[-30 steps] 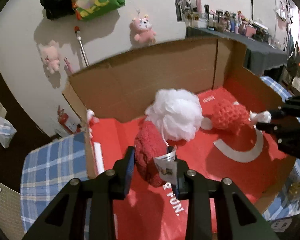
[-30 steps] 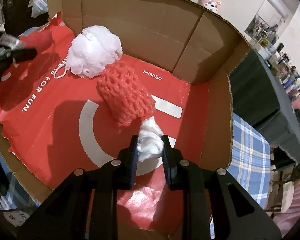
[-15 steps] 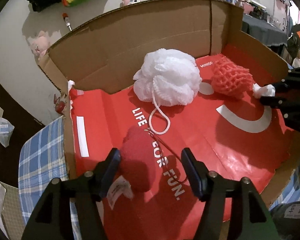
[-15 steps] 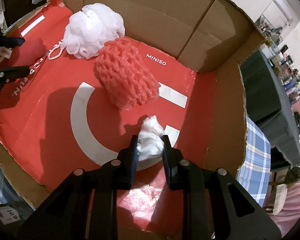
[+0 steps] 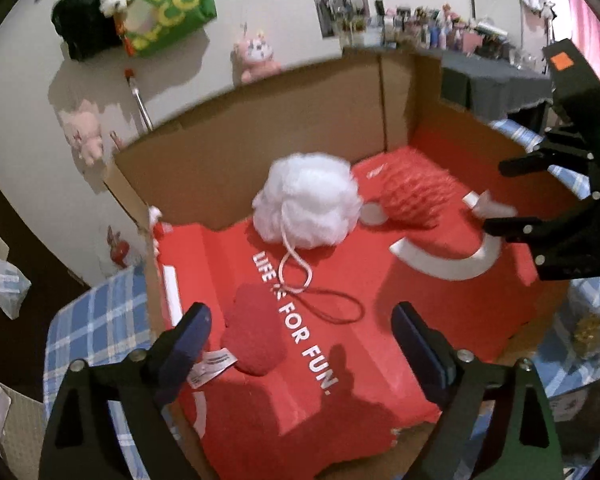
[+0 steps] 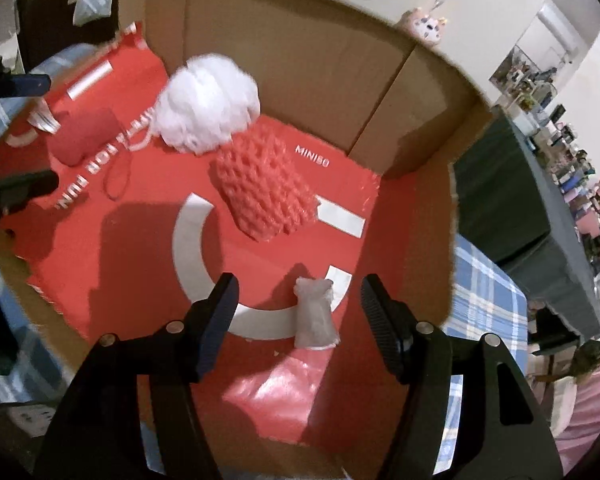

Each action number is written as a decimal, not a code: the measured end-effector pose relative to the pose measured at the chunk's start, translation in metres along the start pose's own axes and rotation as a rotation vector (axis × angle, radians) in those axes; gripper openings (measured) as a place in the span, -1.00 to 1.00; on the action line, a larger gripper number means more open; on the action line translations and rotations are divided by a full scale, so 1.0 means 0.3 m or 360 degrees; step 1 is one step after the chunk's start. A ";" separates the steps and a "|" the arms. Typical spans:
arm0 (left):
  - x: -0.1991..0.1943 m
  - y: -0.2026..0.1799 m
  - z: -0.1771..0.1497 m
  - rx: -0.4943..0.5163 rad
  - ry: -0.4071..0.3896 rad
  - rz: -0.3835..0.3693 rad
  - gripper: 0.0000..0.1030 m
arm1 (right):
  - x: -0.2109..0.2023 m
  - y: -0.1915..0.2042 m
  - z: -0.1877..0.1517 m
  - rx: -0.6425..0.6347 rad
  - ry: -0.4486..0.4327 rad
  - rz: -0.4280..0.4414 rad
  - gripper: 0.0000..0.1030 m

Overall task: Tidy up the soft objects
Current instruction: 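Open the right tool releasing the white cloth, then withdraw both tools from the box, then grasp the white crocheted scrunchie with the left tool while the right tool grasps the white fluffy bow clip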

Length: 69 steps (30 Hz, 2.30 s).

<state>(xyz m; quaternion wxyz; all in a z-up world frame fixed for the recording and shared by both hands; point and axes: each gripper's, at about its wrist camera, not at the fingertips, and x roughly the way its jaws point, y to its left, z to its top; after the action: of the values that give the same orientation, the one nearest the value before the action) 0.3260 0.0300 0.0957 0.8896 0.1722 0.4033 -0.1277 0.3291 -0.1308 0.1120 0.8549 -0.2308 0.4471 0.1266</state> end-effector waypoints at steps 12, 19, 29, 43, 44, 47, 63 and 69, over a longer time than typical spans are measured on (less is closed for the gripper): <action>-0.376 -0.045 -0.033 -0.0200 -0.0381 -0.0053 1.00 | -0.440 -0.025 -0.103 0.0208 -0.0398 0.0058 0.50; -0.603 -0.110 -0.113 -0.0279 -0.0572 -0.0084 1.00 | -0.690 0.029 -0.234 0.0253 -0.0634 0.0087 0.61; -0.800 -0.212 -0.295 -0.0317 -0.0730 -0.0143 1.00 | -0.877 0.121 -0.494 0.0361 -0.0860 0.0113 0.76; -0.809 -0.307 -0.559 -0.0415 -0.0768 -0.0018 1.00 | -0.804 0.265 -0.789 0.0508 -0.0892 -0.0037 0.76; -0.789 -0.316 -0.585 -0.0434 -0.0760 0.0004 1.00 | -0.782 0.271 -0.805 0.0529 -0.0881 -0.0046 0.76; -0.747 -0.338 -0.645 -0.0477 -0.0756 0.0039 1.00 | -0.721 0.285 -0.845 0.0571 -0.0849 -0.0062 0.76; -0.508 -0.328 -0.741 -0.0572 -0.0482 0.0042 1.00 | -0.460 0.305 -0.902 0.0662 -0.0577 0.0008 0.76; -0.445 -0.289 -0.729 -0.0575 -0.0383 0.0073 0.91 | -0.409 0.294 -0.889 0.0674 -0.0516 0.0079 0.68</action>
<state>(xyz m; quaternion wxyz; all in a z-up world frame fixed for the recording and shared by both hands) 0.0612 0.0526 0.0451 0.9504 0.0027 0.3066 -0.0528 0.0338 -0.1914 0.0567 0.9412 -0.0124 0.3263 0.0865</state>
